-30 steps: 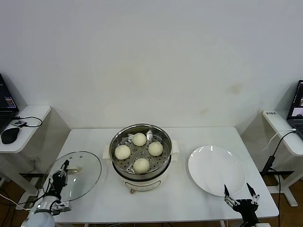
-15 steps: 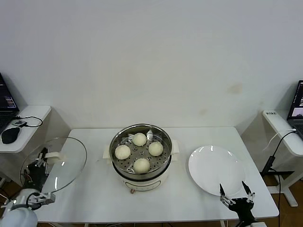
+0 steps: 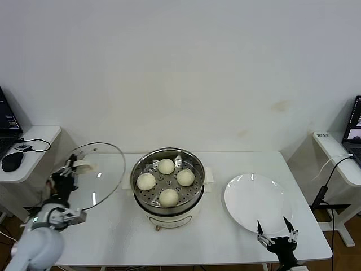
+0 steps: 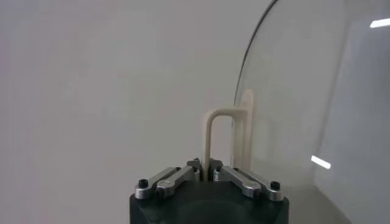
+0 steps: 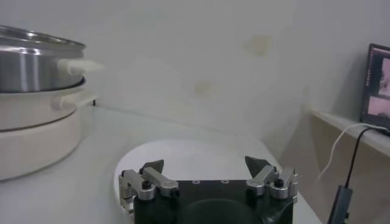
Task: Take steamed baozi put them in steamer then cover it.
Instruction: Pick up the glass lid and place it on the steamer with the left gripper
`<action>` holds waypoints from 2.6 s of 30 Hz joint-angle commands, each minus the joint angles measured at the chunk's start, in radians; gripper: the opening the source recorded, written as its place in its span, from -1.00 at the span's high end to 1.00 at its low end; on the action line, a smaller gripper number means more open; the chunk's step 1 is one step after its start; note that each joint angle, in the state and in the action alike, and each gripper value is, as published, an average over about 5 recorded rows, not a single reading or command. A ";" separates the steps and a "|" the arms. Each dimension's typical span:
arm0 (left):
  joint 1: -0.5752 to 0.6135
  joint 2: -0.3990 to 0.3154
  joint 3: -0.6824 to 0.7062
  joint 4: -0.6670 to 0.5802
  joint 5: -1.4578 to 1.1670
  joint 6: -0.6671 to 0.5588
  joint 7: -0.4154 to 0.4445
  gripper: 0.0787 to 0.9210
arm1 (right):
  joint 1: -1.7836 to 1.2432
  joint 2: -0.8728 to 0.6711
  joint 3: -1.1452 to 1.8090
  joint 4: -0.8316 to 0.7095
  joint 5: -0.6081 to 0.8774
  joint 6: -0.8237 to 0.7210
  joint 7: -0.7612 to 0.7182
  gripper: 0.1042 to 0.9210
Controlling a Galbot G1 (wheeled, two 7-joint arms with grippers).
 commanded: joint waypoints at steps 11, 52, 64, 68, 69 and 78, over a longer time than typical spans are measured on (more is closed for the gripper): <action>-0.362 -0.211 0.478 0.023 0.406 0.242 0.267 0.83 | 0.034 0.092 -0.087 -0.064 -0.242 0.031 0.069 -0.76; -0.399 -0.408 0.618 0.182 0.551 0.216 0.267 0.83 | 0.018 0.093 -0.113 -0.087 -0.233 0.042 0.071 -0.76; -0.392 -0.410 0.602 0.190 0.557 0.208 0.259 0.83 | 0.017 0.090 -0.122 -0.090 -0.231 0.042 0.069 -0.76; -0.386 -0.414 0.595 0.194 0.564 0.200 0.252 0.83 | 0.016 0.089 -0.122 -0.087 -0.230 0.043 0.069 -0.76; -0.384 -0.414 0.593 0.194 0.565 0.199 0.249 0.83 | 0.015 0.089 -0.122 -0.087 -0.230 0.044 0.068 -0.76; -0.355 -0.394 0.582 0.144 0.553 0.191 0.234 0.48 | 0.018 0.092 -0.130 -0.091 -0.232 0.044 0.068 -0.76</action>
